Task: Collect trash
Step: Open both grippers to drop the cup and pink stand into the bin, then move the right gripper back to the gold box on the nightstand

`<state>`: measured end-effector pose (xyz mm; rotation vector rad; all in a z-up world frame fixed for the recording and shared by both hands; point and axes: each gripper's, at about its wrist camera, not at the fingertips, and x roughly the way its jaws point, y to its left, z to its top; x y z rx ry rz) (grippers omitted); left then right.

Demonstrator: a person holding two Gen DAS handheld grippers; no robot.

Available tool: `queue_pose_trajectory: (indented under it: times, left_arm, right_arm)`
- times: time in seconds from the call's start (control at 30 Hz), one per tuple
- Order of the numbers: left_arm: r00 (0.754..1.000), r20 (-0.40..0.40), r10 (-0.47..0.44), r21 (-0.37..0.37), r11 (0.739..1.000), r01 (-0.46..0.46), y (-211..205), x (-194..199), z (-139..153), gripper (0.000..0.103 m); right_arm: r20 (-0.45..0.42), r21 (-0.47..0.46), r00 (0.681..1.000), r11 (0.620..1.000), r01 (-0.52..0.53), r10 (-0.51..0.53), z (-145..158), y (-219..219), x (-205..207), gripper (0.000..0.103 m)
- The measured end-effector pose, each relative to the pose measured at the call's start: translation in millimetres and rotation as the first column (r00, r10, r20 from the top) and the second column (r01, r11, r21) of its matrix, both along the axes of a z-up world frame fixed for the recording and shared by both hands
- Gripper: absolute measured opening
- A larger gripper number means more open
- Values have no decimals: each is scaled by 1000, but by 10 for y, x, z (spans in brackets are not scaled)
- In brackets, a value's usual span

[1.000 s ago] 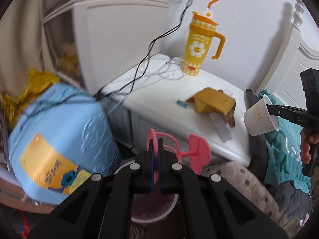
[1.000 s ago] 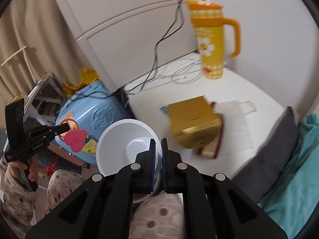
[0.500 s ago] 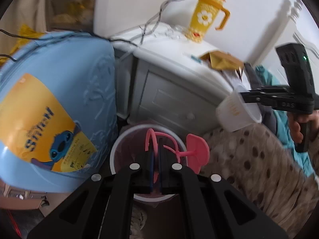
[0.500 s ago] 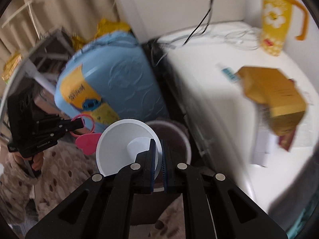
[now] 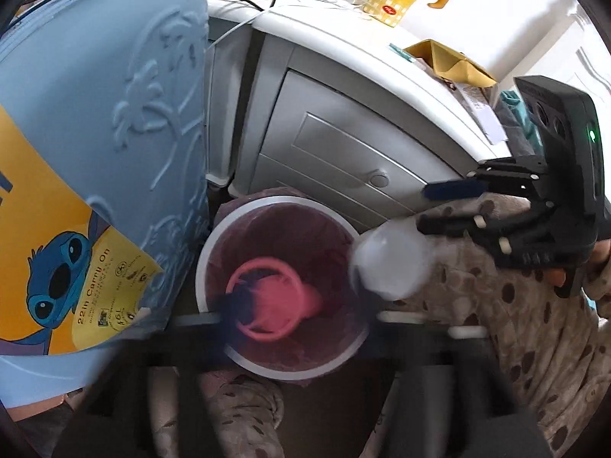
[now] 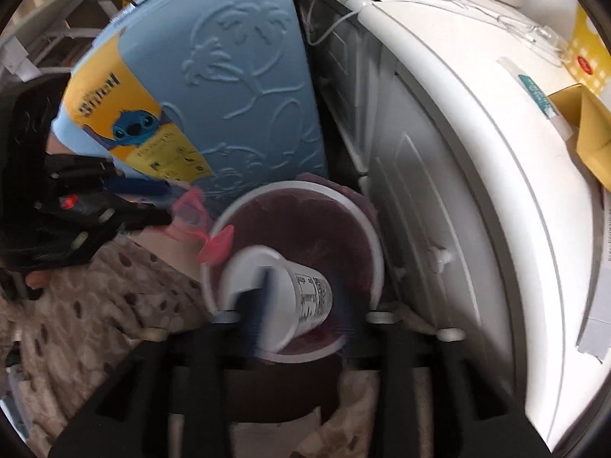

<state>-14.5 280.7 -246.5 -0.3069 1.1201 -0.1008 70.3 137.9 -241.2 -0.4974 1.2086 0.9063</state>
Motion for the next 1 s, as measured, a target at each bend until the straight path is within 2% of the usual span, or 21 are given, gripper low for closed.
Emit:
queue_pose_trajectory:
  times: [0.03, 0.1, 0.17, 0.27, 0.33, 0.47, 0.63, 0.83, 1.0]
  left_arm:
    - [1000, 19, 10, 12, 1000, -10, -4, -5, 20, 91]
    - [999, 41, 9, -19, 1000, -8, 15, 0, 48, 92]
    - [998, 49, 30, -22, 999, -29, 26, 13, 55, 97]
    - [997, 43, 63, -25, 998, -62, 44, 25, 58, 98]
    - [996, 45, 74, -25, 997, -73, 25, 7, 83, 98]
    - [992, 98, 75, 32, 996, -78, -97, -100, 269, 98]
    - [982, 141, 122, 9, 992, -124, -177, -212, 498, 98]
    - [964, 175, 202, -29, 979, -200, -239, -381, 776, 98]
    - [957, 207, 202, 4, 978, -208, -390, -414, 1002, 98]
  right_arm:
    - [8, -2, 1000, 1000, -4, 4, 2, -9, -13, 56]
    - [16, -6, 1000, 1000, 0, 0, 31, -51, -27, 63]
    - [45, 11, 999, 1000, 20, -20, 84, -120, -16, 85]
    - [73, 58, 996, 997, 52, -56, 206, -214, 3, 95]
    - [96, 84, 994, 995, 49, -57, 291, -244, -23, 96]
    - [149, 97, 988, 995, 18, -32, 400, -240, -140, 96]
    - [205, 110, 978, 994, -2, -21, 570, -314, -280, 96]
    - [222, 218, 971, 975, 38, -87, 894, -588, -356, 96]
    - [235, 290, 960, 953, 83, -155, 1108, -850, -355, 96]
